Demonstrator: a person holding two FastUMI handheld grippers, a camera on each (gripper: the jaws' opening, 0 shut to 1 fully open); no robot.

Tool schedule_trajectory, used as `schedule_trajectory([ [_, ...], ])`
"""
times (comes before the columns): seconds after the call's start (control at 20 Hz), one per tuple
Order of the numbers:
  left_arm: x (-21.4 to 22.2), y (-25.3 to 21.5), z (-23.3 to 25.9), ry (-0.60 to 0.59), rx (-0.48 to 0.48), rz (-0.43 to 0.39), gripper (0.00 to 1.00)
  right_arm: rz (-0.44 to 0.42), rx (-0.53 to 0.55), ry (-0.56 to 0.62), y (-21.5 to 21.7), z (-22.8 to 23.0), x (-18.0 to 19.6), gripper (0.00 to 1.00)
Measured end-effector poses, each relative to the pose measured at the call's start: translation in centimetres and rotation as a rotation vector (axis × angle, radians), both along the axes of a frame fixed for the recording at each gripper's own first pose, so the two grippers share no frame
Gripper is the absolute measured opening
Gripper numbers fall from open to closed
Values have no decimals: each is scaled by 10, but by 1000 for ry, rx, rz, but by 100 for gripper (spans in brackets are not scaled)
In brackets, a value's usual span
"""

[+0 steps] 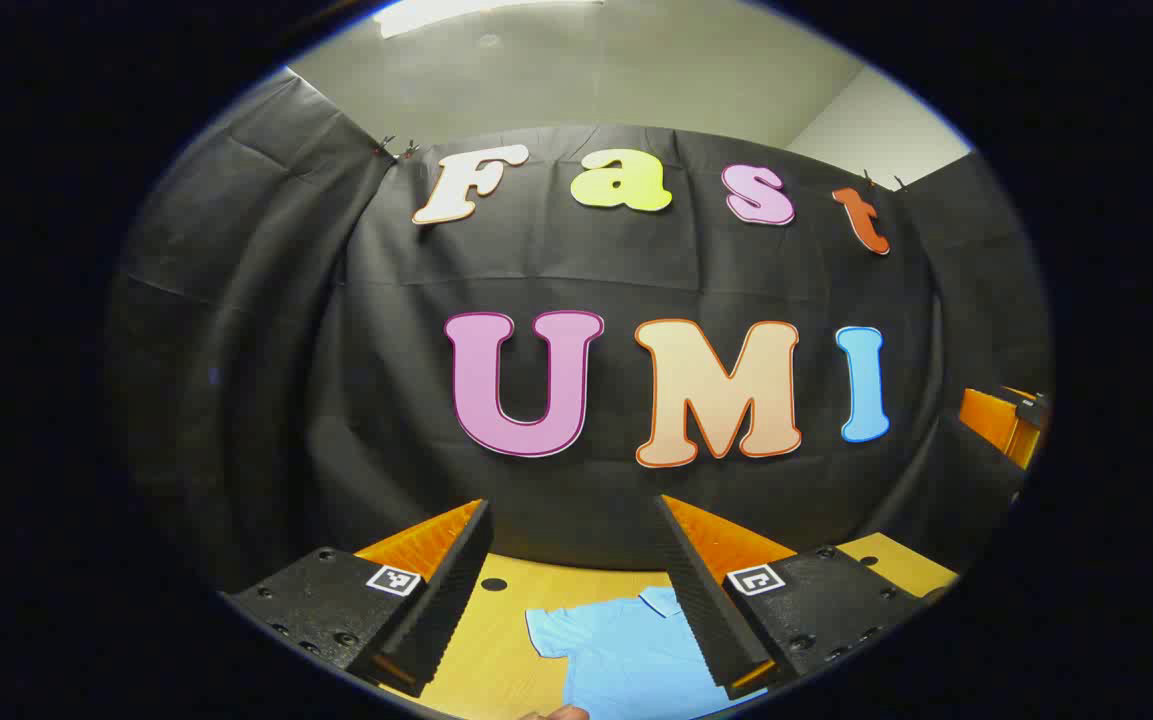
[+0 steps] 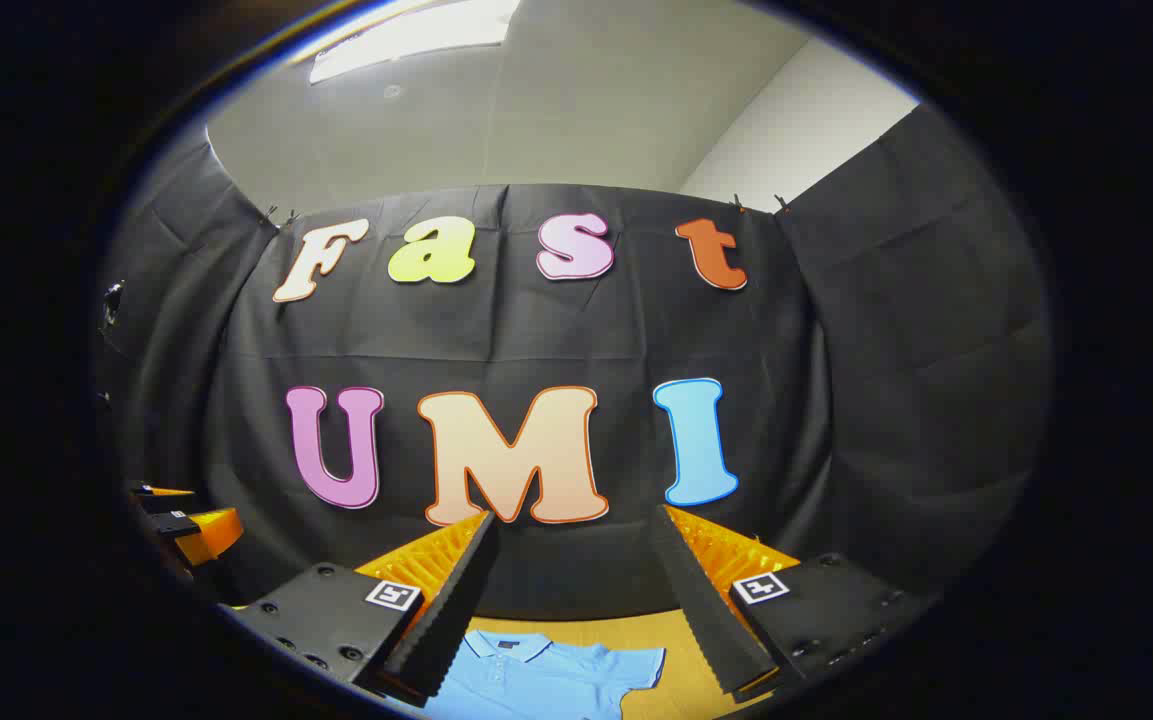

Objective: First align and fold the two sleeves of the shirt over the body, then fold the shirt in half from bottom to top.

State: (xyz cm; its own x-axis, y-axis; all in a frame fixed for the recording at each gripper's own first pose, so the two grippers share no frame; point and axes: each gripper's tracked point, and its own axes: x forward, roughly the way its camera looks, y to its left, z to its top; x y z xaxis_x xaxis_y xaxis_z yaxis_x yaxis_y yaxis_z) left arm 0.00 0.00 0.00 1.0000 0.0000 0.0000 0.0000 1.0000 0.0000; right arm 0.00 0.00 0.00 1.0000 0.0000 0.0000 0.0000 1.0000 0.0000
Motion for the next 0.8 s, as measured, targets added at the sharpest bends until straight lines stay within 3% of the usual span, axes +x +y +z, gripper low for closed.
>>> schedule_trajectory([
  [0.8, 20, 8, -9, 12, -11, 10, 94, 0, -53, 18, 10, -7, 13, 97],
])
